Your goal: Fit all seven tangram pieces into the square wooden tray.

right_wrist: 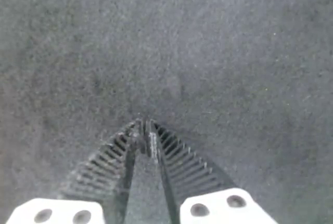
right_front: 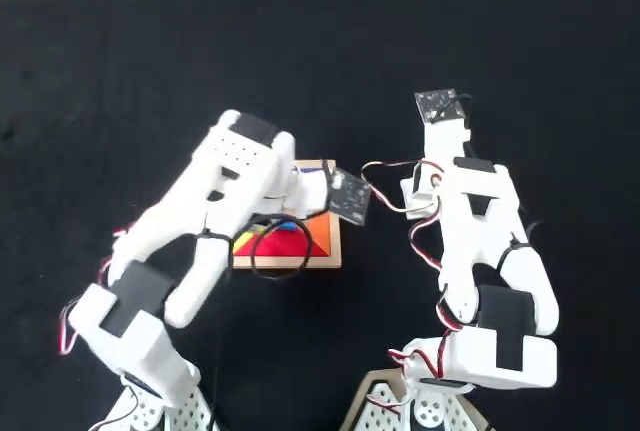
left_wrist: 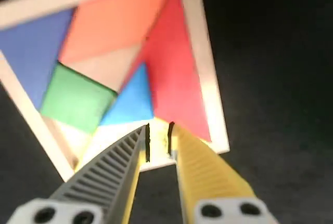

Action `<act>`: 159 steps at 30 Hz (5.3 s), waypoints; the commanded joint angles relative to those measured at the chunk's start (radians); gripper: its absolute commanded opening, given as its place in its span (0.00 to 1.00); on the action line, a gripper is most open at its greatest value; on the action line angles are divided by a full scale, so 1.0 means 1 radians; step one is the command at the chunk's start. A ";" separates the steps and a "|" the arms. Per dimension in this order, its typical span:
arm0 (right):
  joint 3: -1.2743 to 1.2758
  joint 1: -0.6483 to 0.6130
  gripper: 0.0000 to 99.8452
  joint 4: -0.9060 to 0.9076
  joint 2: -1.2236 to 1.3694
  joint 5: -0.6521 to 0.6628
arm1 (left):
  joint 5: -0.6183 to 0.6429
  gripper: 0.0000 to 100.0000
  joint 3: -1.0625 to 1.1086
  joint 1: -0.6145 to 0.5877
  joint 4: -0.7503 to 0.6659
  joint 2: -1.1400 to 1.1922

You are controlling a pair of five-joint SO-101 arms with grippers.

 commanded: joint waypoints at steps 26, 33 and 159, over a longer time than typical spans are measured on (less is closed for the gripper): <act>-0.002 0.009 0.01 -0.017 -0.035 0.006 | -0.120 0.21 -0.257 -0.024 -0.048 0.218; -0.002 0.009 0.01 -0.017 -0.035 0.034 | -0.121 0.21 -0.274 -0.030 -0.023 0.261; 0.012 0.008 0.01 -0.017 -0.035 0.040 | 0.218 0.03 -0.509 -0.211 0.031 0.364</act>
